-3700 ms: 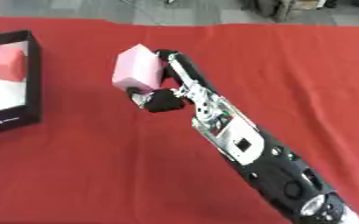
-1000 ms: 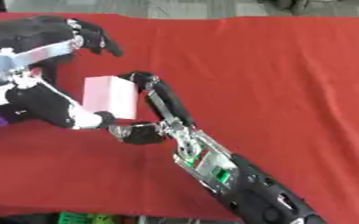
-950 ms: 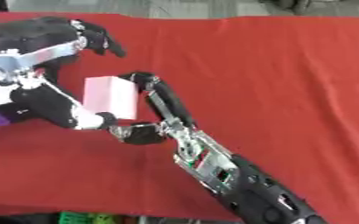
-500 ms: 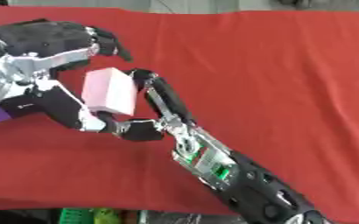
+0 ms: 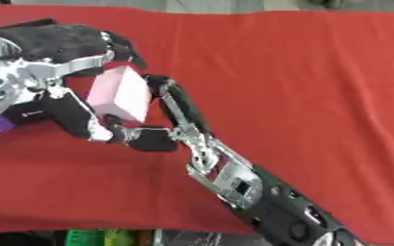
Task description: Pick up the objects with one hand, pass them to the other hand, and then place them into the box on the other side of the table.
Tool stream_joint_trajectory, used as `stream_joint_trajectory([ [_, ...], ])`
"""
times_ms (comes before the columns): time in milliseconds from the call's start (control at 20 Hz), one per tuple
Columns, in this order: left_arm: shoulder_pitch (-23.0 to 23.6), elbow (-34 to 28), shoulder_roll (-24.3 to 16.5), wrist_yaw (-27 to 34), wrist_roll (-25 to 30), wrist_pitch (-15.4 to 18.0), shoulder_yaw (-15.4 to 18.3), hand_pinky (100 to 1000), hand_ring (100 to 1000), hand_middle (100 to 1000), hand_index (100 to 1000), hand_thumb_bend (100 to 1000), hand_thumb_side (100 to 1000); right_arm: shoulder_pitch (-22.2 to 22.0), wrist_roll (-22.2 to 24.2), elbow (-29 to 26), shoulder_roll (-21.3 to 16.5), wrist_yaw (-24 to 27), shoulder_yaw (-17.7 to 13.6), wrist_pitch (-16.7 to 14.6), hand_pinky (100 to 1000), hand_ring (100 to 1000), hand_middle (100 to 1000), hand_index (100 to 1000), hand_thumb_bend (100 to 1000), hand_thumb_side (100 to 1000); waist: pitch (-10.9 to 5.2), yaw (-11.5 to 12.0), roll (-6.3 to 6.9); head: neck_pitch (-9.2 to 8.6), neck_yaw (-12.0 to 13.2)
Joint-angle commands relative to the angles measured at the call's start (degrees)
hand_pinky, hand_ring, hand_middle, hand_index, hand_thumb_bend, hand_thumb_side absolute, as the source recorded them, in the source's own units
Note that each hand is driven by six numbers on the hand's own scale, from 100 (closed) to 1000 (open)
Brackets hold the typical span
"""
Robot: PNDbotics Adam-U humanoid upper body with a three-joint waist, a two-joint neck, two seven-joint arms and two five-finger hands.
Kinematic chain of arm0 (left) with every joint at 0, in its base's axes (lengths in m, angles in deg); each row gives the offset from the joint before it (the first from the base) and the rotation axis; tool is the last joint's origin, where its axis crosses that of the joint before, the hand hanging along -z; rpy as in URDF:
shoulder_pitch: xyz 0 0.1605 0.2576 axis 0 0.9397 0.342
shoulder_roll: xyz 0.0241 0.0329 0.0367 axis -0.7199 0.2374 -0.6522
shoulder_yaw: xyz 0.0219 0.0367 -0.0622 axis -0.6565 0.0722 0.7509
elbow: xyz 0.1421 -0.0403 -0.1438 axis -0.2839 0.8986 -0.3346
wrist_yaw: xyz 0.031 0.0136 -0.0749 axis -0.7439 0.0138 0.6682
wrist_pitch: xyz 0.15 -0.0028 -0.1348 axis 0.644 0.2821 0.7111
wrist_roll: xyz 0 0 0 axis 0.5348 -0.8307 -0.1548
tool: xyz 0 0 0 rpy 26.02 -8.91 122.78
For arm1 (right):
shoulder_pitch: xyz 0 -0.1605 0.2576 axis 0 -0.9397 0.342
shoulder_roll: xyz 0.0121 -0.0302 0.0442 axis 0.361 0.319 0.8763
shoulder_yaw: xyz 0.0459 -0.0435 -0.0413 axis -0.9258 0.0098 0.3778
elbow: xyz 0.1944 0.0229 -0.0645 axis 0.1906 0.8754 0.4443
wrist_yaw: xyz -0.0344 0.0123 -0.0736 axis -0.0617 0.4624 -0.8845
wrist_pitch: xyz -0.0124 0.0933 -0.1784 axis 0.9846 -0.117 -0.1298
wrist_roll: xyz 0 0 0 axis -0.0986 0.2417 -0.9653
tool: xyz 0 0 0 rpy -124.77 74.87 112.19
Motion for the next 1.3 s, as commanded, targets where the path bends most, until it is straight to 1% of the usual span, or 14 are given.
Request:
stream_joint_trajectory([
  [50, -0.9, 1.66, -0.06, -1.76, -1.01, -0.16, 0.72, 884, 870, 835, 895, 576, 216, 0.7, -0.25, -2.0, -0.59, -0.16, 0.08, -0.89, 763, 509, 421, 584, 100, 278, -1.54, -0.01, 0.13, -0.48, 0.09],
  [400, -0.31, 4.06, -0.02, -2.87, -2.2, 1.49, 0.7, 884, 878, 837, 890, 610, 219, 0.62, -0.11, -2.06, -0.62, -0.21, 0.1, -1.17, 762, 507, 418, 581, 100, 276, -1.44, -0.15, 0.2, -0.61, 0.21],
  [800, -0.54, 4.64, 0.53, -3.94, -1.54, 2.52, 0.62, 884, 880, 836, 890, 610, 214, 0.51, -0.64, -2.39, -0.72, -1.0, 0.19, -1.7, 759, 504, 414, 576, 100, 264, -1.44, -0.14, 0.21, -0.66, 0.84],
  [900, -0.55, 4.69, 0.57, -4.05, -1.51, 2.56, 0.57, 884, 880, 835, 885, 592, 207, 0.47, -0.78, -2.47, -0.71, -1.07, 0.25, -1.81, 758, 504, 413, 575, 100, 262, -1.44, -0.12, 0.23, -0.74, 0.94],
  [1000, -0.57, 4.76, 0.66, -4.36, -1.69, 2.48, 0.5, 881, 877, 830, 874, 561, 177, 0.38, -0.87, -2.55, -0.75, -1.4, 0.28, -2.11, 758, 504, 414, 575, 100, 255, -1.42, -0.12, 0.21, -0.89, 1.13],
  [1200, -0.65, 4.86, 1.08, -4.89, -1.63, 2.53, 0.19, 877, 875, 826, 859, 500, 148, 0.17, -0.9, -2.43, -0.81, -2.66, 0.31, -3.11, 758, 504, 414, 575, 100, 240, -1.35, -0.13, 0.15, -1.06, 1.66],
  [1300, -0.7, 4.83, 1.2, -4.98, -1.25, 2.51, 0.04, 878, 876, 826, 844, 434, 144, 0.05, -0.97, -2.31, -0.82, -3.22, 0.32, -3.55, 757, 504, 414, 575, 100, 236, -1.32, -0.14, 0.14, -1.08, 1.8],
])
